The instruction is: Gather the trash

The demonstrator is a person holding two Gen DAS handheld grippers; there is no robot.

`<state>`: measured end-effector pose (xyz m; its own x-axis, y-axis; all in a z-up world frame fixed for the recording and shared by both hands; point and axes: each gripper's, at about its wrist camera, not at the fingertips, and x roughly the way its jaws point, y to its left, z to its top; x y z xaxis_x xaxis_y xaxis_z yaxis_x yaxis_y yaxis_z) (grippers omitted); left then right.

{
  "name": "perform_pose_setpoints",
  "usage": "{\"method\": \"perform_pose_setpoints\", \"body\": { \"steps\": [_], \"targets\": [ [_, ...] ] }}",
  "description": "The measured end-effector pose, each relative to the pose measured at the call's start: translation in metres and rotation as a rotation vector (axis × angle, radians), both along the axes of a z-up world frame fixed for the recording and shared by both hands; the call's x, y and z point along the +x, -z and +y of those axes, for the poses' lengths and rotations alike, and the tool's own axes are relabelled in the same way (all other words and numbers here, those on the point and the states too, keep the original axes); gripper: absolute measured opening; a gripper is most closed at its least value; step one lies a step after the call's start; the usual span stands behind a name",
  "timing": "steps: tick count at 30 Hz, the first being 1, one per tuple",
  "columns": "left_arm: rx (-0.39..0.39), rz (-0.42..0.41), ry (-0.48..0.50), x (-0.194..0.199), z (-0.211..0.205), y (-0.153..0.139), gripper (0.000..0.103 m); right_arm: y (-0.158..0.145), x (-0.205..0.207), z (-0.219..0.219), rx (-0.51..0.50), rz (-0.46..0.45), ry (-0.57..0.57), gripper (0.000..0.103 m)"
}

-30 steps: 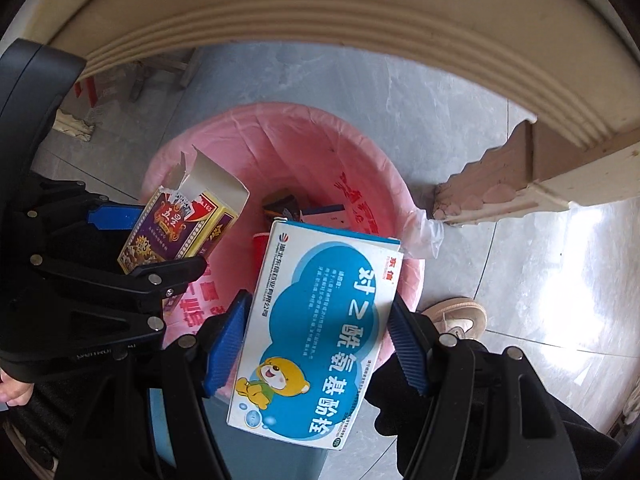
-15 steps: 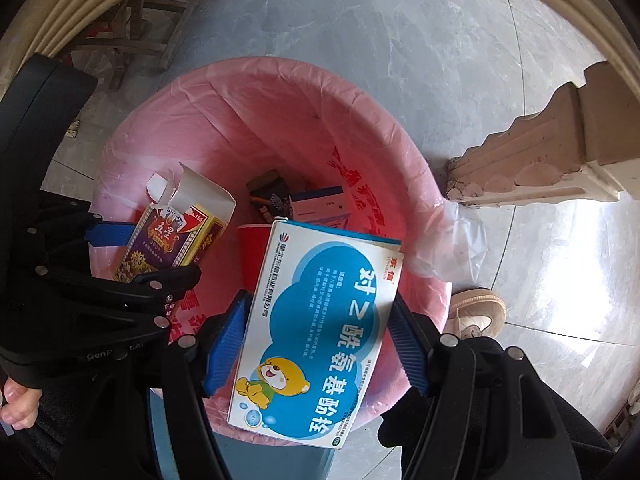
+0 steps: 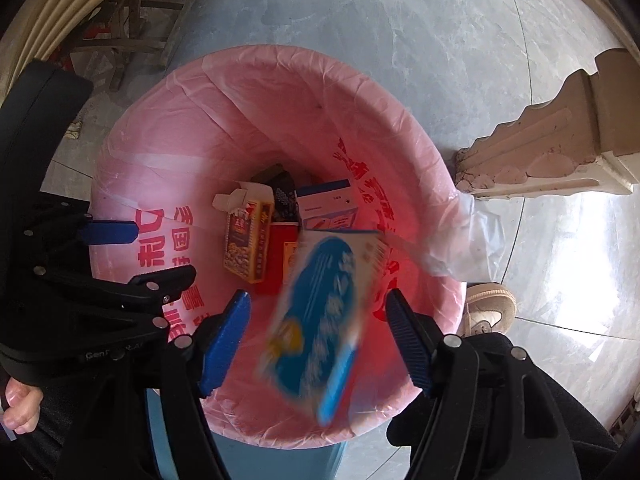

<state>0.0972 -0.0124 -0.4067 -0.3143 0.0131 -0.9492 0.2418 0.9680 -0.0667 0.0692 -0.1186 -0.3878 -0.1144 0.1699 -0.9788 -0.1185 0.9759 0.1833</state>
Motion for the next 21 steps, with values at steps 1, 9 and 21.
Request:
{"method": "perform_pose_setpoints", "body": {
  "steps": [1,9,21],
  "targets": [
    [0.001,-0.003,-0.007,0.0,0.002,-0.001,0.069,0.0,0.001,-0.001,0.005,-0.001,0.005,0.072],
    [0.005,-0.006,-0.02,0.004,0.005,-0.002,0.069,-0.004,0.002,0.001,-0.01,-0.015,0.004,0.073],
    [0.056,-0.062,0.029,-0.002,-0.004,-0.016,0.069,-0.011,-0.009,-0.008,-0.042,-0.004,0.037,0.074]
  ]
}}
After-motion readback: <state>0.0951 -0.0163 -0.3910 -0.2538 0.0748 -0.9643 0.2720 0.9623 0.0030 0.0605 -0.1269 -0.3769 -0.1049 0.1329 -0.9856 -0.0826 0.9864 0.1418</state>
